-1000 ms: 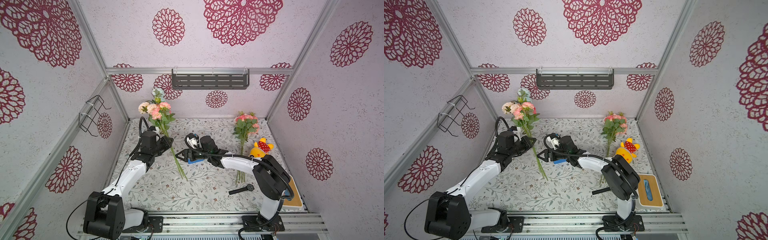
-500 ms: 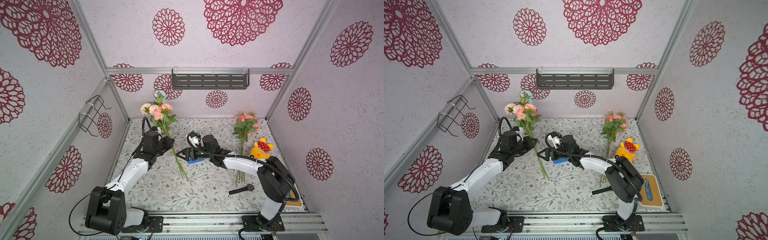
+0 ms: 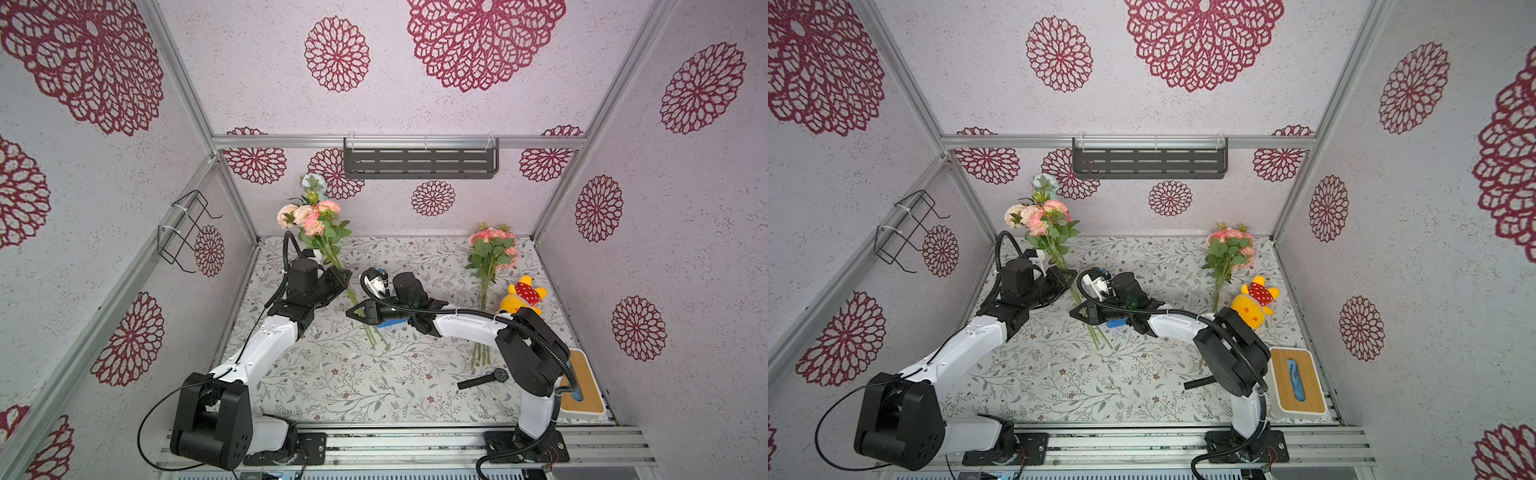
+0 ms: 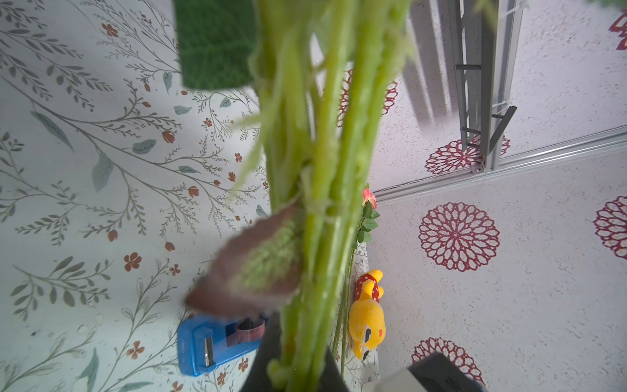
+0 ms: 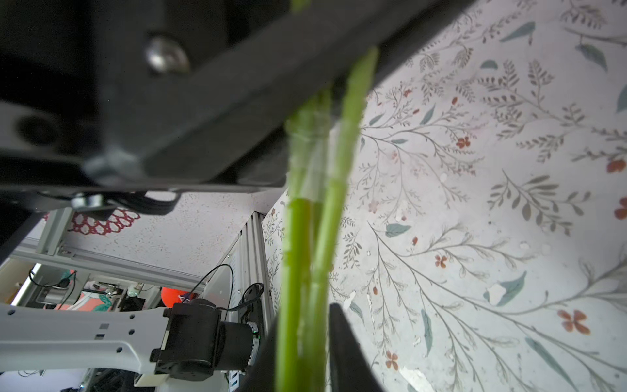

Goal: Wrap bouquets with tape
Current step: Wrap the tape around the bouquet.

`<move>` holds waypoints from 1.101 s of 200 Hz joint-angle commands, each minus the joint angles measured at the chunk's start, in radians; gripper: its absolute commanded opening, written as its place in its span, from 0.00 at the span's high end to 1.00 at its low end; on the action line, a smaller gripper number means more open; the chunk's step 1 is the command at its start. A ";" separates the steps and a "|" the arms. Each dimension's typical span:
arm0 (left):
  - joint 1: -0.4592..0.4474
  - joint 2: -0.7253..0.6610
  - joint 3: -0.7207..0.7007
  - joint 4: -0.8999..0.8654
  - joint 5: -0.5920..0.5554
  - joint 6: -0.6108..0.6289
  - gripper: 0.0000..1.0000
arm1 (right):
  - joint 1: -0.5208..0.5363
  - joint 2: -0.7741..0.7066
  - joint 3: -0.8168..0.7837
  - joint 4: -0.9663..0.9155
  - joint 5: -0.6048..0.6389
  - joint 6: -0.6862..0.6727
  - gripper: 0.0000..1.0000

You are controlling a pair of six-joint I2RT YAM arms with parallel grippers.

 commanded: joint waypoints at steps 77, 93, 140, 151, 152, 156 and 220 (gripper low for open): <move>-0.032 0.006 -0.002 0.033 -0.012 -0.016 0.73 | 0.063 -0.080 0.095 -0.363 0.421 -0.238 1.00; -0.043 0.008 -0.007 0.033 -0.018 -0.009 0.65 | 0.065 -0.077 0.104 -0.363 0.430 -0.233 1.00; -0.074 0.036 0.008 -0.057 -0.061 0.008 0.58 | 0.066 -0.069 0.132 -0.374 0.436 -0.231 1.00; -0.079 0.049 0.011 -0.082 -0.067 0.001 0.58 | 0.066 -0.066 0.137 -0.379 0.438 -0.226 1.00; -0.079 0.050 0.010 -0.084 -0.067 0.000 0.58 | 0.067 -0.065 0.138 -0.379 0.438 -0.226 1.00; -0.080 0.053 0.009 -0.086 -0.067 -0.003 0.58 | 0.066 -0.066 0.140 -0.377 0.437 -0.225 1.00; -0.110 0.075 0.014 -0.083 -0.076 0.012 0.58 | 0.079 -0.040 0.182 -0.431 0.463 -0.255 1.00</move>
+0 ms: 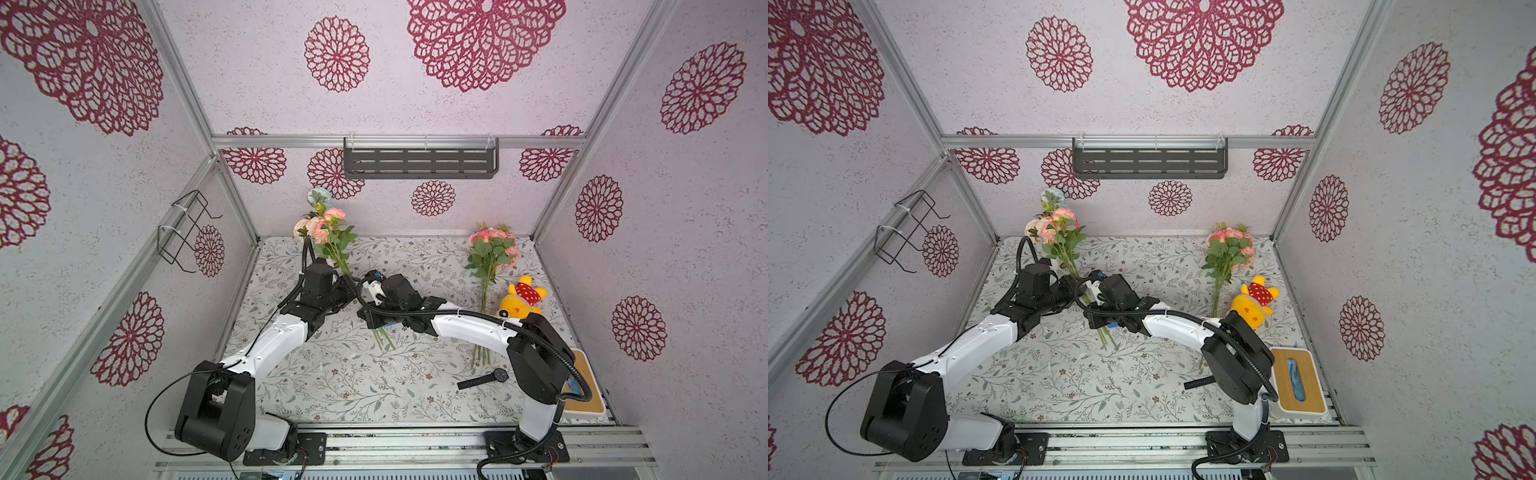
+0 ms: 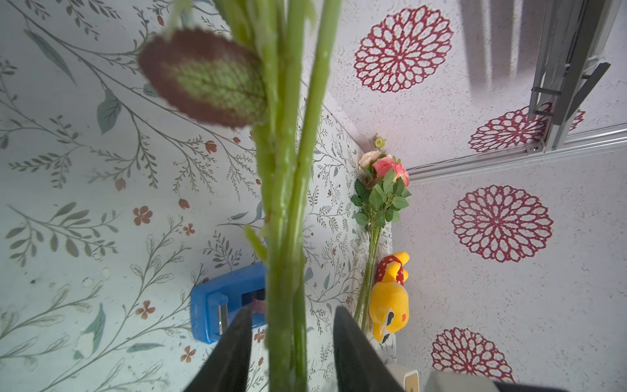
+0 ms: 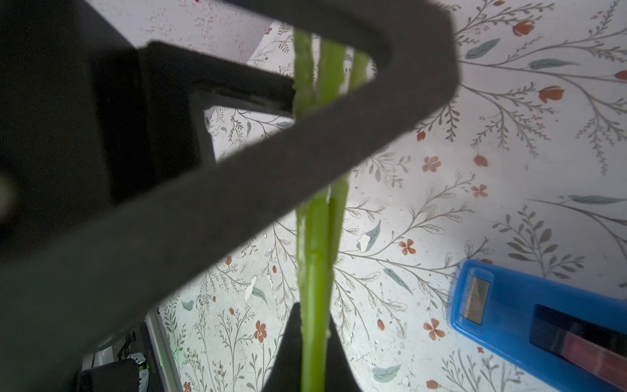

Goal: Wrap bouquets with tape
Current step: Wrap the tape around the bouquet.

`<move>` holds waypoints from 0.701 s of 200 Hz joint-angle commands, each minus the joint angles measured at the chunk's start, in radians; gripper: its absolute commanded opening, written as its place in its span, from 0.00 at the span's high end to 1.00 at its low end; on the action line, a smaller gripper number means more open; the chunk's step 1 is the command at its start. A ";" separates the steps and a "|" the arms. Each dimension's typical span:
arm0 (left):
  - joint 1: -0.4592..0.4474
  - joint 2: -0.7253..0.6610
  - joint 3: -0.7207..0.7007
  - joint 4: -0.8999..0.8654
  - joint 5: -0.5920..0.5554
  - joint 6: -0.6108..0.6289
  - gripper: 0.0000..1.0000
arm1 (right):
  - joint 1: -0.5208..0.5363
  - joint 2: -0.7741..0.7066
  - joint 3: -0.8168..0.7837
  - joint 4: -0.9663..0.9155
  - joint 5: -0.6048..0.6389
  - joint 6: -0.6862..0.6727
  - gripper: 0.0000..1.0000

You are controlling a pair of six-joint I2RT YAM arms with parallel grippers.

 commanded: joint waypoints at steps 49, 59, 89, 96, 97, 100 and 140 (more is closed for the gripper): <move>-0.025 0.043 0.027 -0.025 -0.005 0.014 0.70 | 0.050 0.037 0.134 -0.115 0.171 -0.123 1.00; -0.025 0.045 0.029 -0.031 -0.009 0.014 0.77 | 0.056 0.042 0.139 -0.122 0.178 -0.131 1.00; -0.026 0.054 0.050 -0.056 -0.009 0.028 0.92 | 0.059 0.044 0.141 -0.122 0.173 -0.136 1.00; -0.026 0.055 0.052 -0.060 -0.008 0.028 0.95 | 0.060 0.044 0.139 -0.119 0.165 -0.138 1.00; -0.026 0.056 0.053 -0.060 -0.008 0.028 0.95 | 0.060 0.044 0.138 -0.118 0.164 -0.138 1.00; -0.025 0.056 0.053 -0.062 -0.009 0.028 0.97 | 0.059 0.043 0.137 -0.116 0.160 -0.138 1.00; -0.022 0.040 0.049 -0.060 -0.017 0.037 1.00 | 0.032 -0.023 0.072 -0.044 0.038 -0.084 0.47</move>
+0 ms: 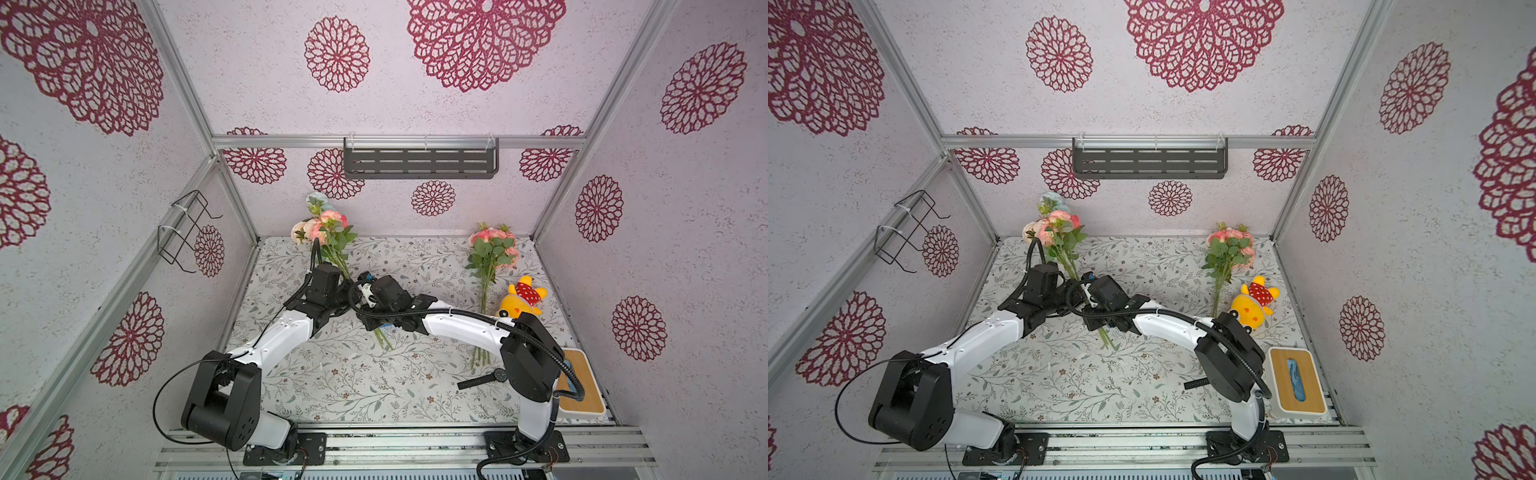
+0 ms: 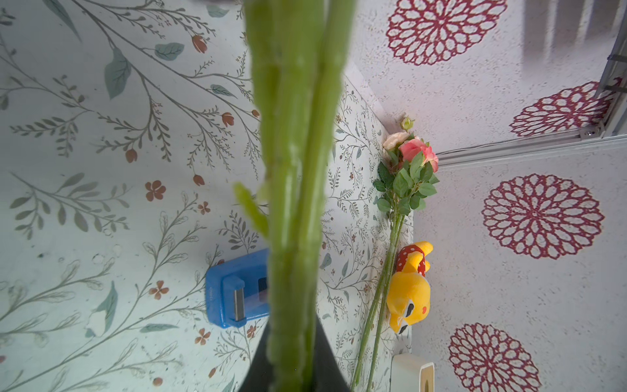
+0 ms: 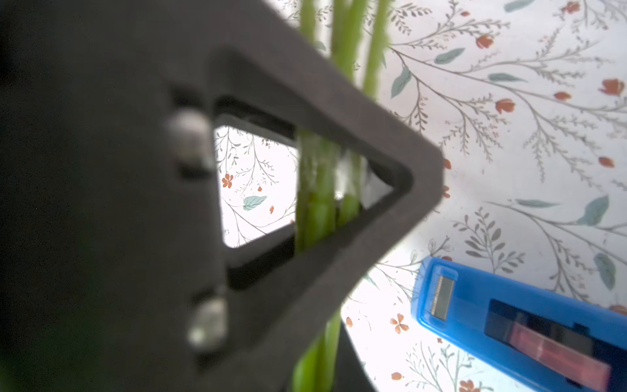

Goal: Wrap bouquets with tape
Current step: Wrap the tape around the bouquet.

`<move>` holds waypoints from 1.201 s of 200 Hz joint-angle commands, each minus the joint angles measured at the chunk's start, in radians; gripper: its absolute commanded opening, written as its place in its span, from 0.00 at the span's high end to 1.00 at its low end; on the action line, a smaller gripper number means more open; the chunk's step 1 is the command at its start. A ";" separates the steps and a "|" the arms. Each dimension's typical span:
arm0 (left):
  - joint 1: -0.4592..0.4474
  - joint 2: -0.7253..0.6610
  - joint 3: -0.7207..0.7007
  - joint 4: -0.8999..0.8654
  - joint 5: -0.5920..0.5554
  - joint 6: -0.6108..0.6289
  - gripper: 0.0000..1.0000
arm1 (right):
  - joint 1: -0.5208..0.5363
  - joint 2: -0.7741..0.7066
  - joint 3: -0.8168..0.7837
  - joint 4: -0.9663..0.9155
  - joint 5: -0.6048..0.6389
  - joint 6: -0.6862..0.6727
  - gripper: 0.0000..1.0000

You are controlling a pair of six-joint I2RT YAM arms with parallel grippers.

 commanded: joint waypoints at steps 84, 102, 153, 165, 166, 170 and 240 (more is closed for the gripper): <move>0.020 -0.073 -0.020 0.220 0.098 0.073 1.00 | -0.164 -0.211 -0.308 0.517 -0.466 0.251 0.06; 0.022 -0.067 -0.021 0.257 0.126 0.051 1.00 | -0.166 -0.168 -0.300 0.597 -0.554 0.318 0.15; 0.023 -0.072 -0.083 0.392 0.098 -0.038 1.00 | -0.161 -0.078 -0.326 0.747 -0.550 0.466 0.45; 0.022 -0.083 -0.087 0.392 0.086 -0.040 1.00 | -0.161 -0.087 -0.321 0.676 -0.502 0.427 0.57; 0.022 -0.085 -0.087 0.391 0.086 -0.040 1.00 | -0.161 -0.089 -0.319 0.669 -0.498 0.423 0.58; 0.021 -0.088 -0.087 0.388 0.079 -0.039 1.00 | -0.160 -0.094 -0.314 0.636 -0.480 0.404 0.64; 0.019 -0.075 -0.065 0.225 0.012 -0.011 0.79 | -0.005 -0.139 -0.117 0.022 0.162 -0.026 1.00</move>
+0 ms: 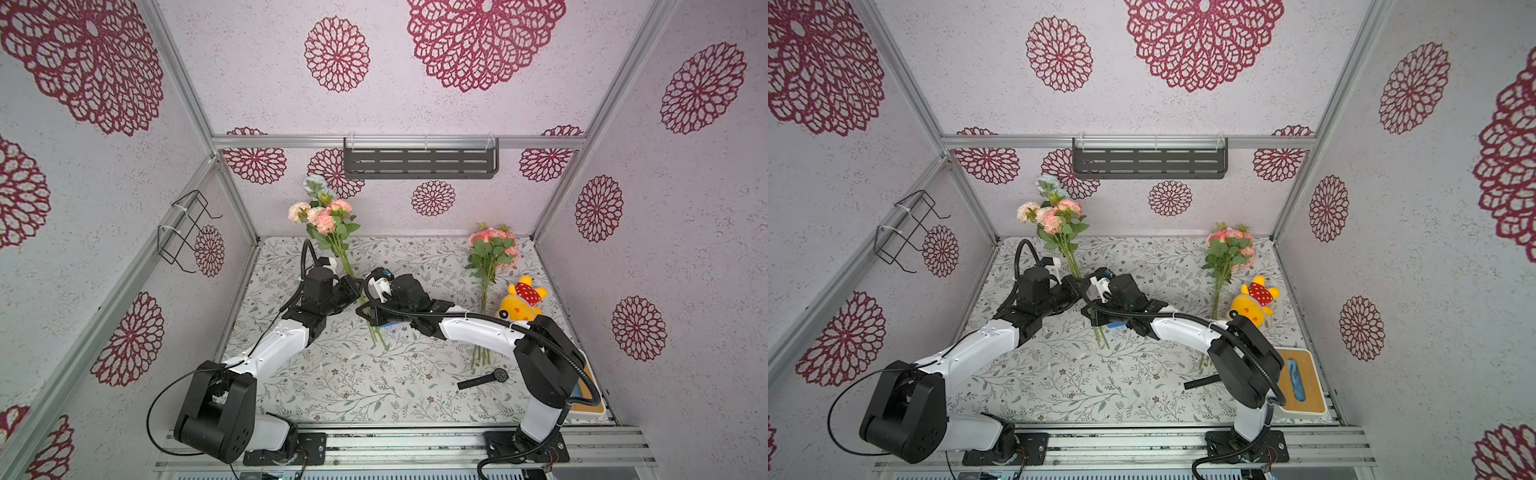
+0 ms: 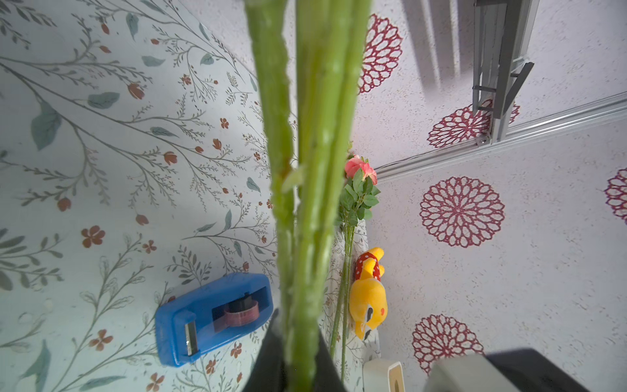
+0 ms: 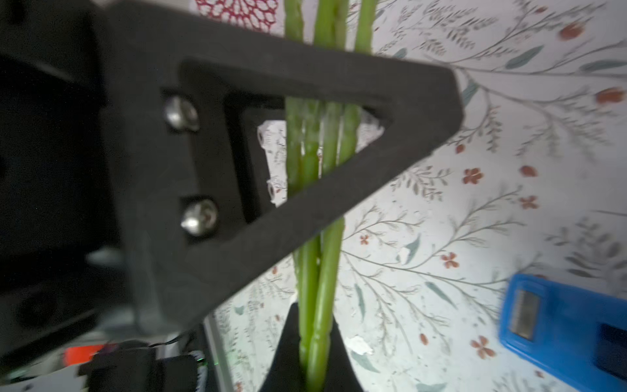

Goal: Wrap bouquets with tape
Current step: Wrap the tape around the bouquet.

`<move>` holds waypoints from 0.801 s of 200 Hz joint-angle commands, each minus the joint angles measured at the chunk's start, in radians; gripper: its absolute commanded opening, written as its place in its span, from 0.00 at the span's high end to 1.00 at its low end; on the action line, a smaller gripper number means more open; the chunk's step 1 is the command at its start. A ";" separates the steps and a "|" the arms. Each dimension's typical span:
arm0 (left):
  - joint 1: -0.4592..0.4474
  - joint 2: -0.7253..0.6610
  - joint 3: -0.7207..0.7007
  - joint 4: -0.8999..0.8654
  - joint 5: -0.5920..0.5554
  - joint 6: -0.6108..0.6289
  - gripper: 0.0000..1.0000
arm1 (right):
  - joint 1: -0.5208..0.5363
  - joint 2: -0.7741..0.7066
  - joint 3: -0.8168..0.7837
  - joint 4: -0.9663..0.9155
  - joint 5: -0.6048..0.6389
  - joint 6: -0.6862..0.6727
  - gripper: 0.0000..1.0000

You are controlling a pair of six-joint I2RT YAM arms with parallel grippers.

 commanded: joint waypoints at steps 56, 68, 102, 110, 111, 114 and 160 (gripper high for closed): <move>-0.030 0.083 0.074 -0.151 -0.042 0.011 0.68 | 0.127 0.053 0.215 -0.360 0.535 -0.276 1.00; -0.033 0.100 0.077 -0.150 -0.033 -0.001 0.68 | 0.142 0.076 0.241 -0.364 0.553 -0.286 1.00; -0.035 0.120 0.078 -0.138 -0.014 -0.025 0.74 | 0.166 0.141 0.329 -0.401 0.580 -0.297 1.00; -0.035 0.124 0.075 -0.131 -0.009 -0.031 0.75 | 0.168 0.149 0.337 -0.400 0.578 -0.299 1.00; -0.035 0.125 0.075 -0.131 -0.008 -0.032 0.76 | 0.168 0.149 0.336 -0.399 0.576 -0.300 1.00; -0.035 0.126 0.072 -0.127 -0.006 -0.035 0.78 | 0.168 0.149 0.334 -0.395 0.573 -0.299 1.00; -0.029 0.110 0.068 -0.127 -0.024 -0.033 1.00 | 0.157 0.085 0.231 -0.320 0.512 -0.282 0.67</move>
